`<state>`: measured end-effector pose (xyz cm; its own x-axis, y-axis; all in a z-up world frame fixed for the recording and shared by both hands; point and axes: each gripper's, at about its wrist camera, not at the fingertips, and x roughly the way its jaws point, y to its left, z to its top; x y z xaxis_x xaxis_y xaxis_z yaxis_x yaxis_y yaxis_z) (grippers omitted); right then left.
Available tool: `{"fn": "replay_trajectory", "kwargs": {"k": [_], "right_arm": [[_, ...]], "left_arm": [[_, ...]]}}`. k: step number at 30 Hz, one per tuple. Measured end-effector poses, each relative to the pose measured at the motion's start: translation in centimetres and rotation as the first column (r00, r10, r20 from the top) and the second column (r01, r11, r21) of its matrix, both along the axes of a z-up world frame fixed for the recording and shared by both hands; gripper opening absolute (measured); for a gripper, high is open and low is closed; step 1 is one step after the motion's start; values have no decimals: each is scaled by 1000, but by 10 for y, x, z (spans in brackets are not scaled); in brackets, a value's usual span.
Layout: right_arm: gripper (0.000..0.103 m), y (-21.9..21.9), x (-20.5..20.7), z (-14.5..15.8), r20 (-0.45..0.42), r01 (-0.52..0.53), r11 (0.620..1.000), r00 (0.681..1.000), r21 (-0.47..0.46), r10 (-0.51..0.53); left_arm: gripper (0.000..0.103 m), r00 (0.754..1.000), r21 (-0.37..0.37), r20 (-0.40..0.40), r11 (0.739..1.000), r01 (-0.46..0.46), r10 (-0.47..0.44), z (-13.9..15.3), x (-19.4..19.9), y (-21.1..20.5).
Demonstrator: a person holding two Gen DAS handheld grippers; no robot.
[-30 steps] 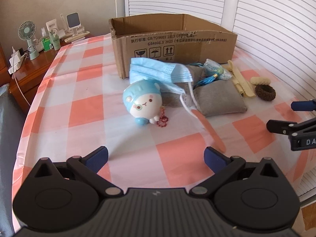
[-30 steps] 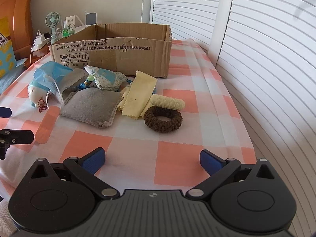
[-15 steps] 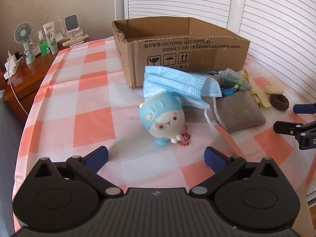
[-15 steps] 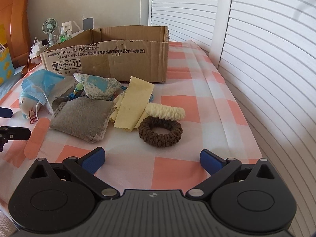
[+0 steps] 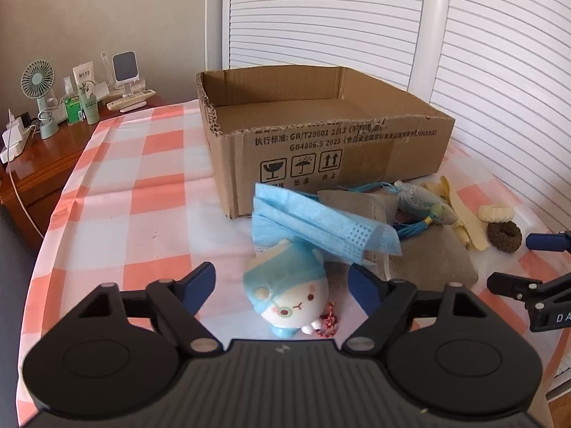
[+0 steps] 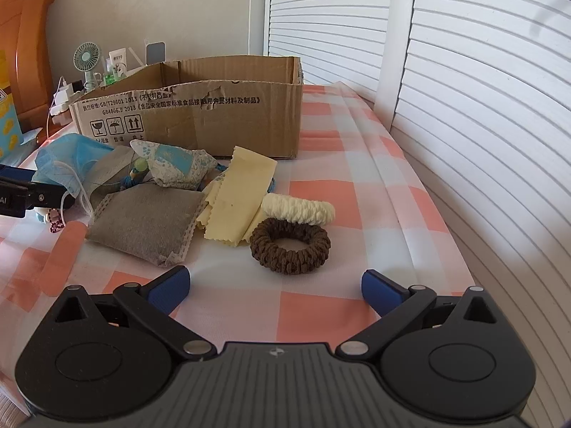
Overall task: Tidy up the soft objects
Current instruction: 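Close left tool on blue plush toy while right tool closes on brown hair tie, then carry plush toy into box and open left tool while right tool carries brown hair tie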
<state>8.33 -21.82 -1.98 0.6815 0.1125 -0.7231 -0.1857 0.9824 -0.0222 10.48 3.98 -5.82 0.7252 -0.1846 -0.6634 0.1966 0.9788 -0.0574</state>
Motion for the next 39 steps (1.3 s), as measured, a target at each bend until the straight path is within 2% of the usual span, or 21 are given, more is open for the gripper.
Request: {"fn": "replay_trajectory", "kwargs": {"k": [1,4,8,10,12,13,18,21,31,34,39], "right_arm": [[103,0,0,0,3,-1,1000,1000,1,1],[103,0,1,-1,9,-3,1000,1000,2,3],[103,0,7,-1,13,-11,1000,1000,-4,11],[99,0,12,-1,17,-14,1000,1000,-9,15],[86,-1,17,-1,25,-12,1000,1000,-17,13],[84,-1,19,0,30,-15,1000,999,-19,15],[58,1,20,5,44,-23,999,999,-39,25],[50,1,15,7,46,-25,999,999,-45,27],[49,-2,-3,23,30,-54,998,998,-22,55],[49,-5,-8,29,9,-80,996,997,36,80],[49,1,-18,35,3,-122,992,993,30,122]], "left_arm": [[61,1000,-10,-11,1000,-1,1,-1,1,0],[48,999,-38,-34,999,-4,3,-4,3,-1],[48,999,-40,-36,999,-9,8,-5,1,0],[47,999,-42,-36,999,-12,10,-4,2,1],[48,999,-37,-35,999,-14,13,-3,2,1],[47,999,-37,-35,999,-13,12,-3,3,1],[46,999,-33,-38,999,-10,8,-2,2,2],[46,999,-29,-34,1000,-4,3,0,0,2],[45,998,0,-40,999,42,-42,13,-19,6],[45,997,19,-47,998,65,-64,17,-27,7],[45,994,23,-59,995,96,-94,25,-38,9]]}}
